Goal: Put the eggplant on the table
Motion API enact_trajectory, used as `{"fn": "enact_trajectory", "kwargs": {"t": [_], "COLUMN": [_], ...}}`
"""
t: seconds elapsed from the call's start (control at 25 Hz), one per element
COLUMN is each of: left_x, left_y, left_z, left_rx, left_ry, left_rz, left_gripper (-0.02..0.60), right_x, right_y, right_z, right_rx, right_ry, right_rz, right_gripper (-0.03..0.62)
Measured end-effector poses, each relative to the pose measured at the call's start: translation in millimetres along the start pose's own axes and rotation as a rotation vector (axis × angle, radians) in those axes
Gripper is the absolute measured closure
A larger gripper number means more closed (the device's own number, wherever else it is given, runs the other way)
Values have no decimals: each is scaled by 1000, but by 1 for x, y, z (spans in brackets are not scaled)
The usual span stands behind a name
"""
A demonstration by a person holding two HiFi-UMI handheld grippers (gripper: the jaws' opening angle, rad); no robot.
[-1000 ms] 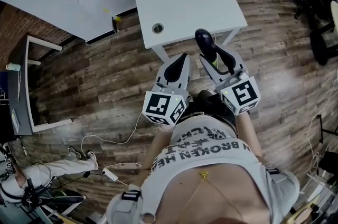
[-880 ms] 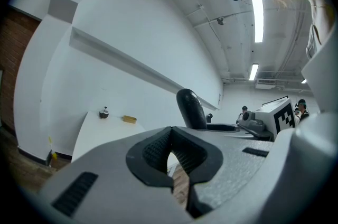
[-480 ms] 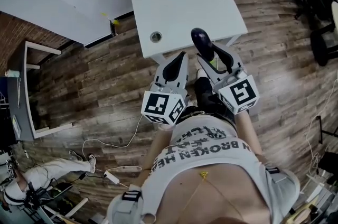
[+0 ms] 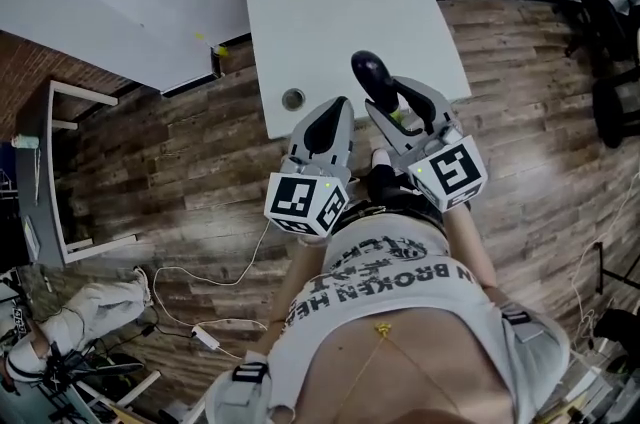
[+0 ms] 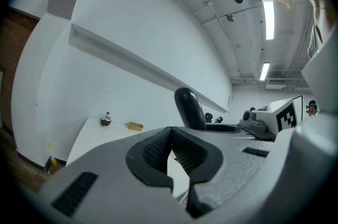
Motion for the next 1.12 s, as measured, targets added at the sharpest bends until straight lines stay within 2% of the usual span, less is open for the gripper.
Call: {"fn": "enact_trajectory", "kwargs": {"t": [0.36,0.64,0.88,1.12], "left_x": [29,69,86,106], "left_y": [-6,-11,-10,-7], "left_z": [-2,3,13,17], "left_rx": [12,11,11,6], "left_ry": [-38,-54,-112,-137], "left_rz": [0,3,-5,-9], "left_gripper": [575,575,575,575], "right_x": [12,29,46,58], "right_y": [-1,1,1,5], "right_z": [-25,-65,-88,-104], "right_rx": [1,21,4,-20], "right_ry": [-55,-71,-111,-154], "right_rz": [-16,-8,-11,6], "right_gripper": [411,411,411,411]}}
Point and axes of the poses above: the fingertips, and each gripper's own axes: x forward along the fingers, z to its left, y out of its underside, the point moved 8 cm from there along -x, backward along the fingers
